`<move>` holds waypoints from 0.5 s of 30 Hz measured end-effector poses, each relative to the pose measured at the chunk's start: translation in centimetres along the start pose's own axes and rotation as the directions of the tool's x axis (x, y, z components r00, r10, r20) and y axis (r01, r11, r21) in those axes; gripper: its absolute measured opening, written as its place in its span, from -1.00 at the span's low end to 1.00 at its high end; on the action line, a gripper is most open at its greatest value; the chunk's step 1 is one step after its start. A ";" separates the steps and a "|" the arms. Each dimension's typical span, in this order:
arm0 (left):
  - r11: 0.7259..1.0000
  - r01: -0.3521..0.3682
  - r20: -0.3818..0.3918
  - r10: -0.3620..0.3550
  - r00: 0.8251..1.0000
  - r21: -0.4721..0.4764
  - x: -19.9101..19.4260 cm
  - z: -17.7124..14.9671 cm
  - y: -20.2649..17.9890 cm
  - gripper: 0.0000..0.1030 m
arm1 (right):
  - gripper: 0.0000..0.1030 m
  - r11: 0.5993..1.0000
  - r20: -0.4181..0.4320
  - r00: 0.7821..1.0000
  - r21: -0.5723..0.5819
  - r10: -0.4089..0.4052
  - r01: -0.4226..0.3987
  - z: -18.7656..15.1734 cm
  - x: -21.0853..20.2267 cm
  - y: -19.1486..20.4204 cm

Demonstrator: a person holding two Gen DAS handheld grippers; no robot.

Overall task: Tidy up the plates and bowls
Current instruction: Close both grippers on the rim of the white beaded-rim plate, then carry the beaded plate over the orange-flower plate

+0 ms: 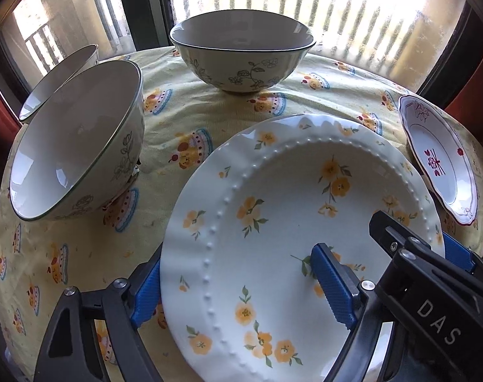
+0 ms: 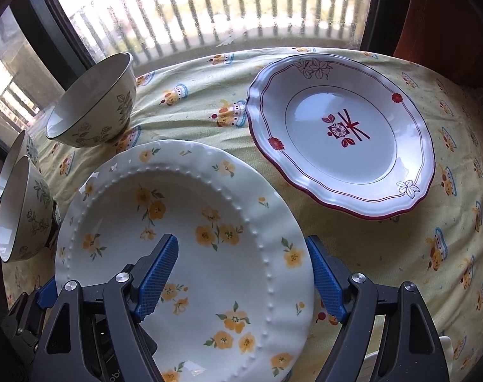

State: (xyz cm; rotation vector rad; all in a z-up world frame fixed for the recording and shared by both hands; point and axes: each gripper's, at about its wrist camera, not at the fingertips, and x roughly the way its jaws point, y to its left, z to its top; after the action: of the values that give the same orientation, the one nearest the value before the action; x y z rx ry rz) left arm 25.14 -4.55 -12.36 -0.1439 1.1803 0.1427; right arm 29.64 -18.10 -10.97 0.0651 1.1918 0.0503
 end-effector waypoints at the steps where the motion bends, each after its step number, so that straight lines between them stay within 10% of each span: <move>1: 1.000 0.005 0.000 -0.005 1.000 0.008 0.2 0.1 0.2 0.67 | 0.61 1.000 0.001 1.000 -0.002 -0.006 0.006 -0.1 0.0 0.0; 15: 1.000 -0.016 -0.038 0.017 0.999 0.011 -1.2 -2.3 4.6 0.62 | 0.61 0.999 -0.052 0.998 0.021 0.032 -0.031 -3.6 -1.6 2.8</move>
State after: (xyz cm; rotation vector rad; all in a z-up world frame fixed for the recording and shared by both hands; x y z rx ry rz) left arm 21.74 -0.53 -12.23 -0.1278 1.2198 0.1485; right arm 25.72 -15.38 -10.63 0.1010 1.2442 0.0674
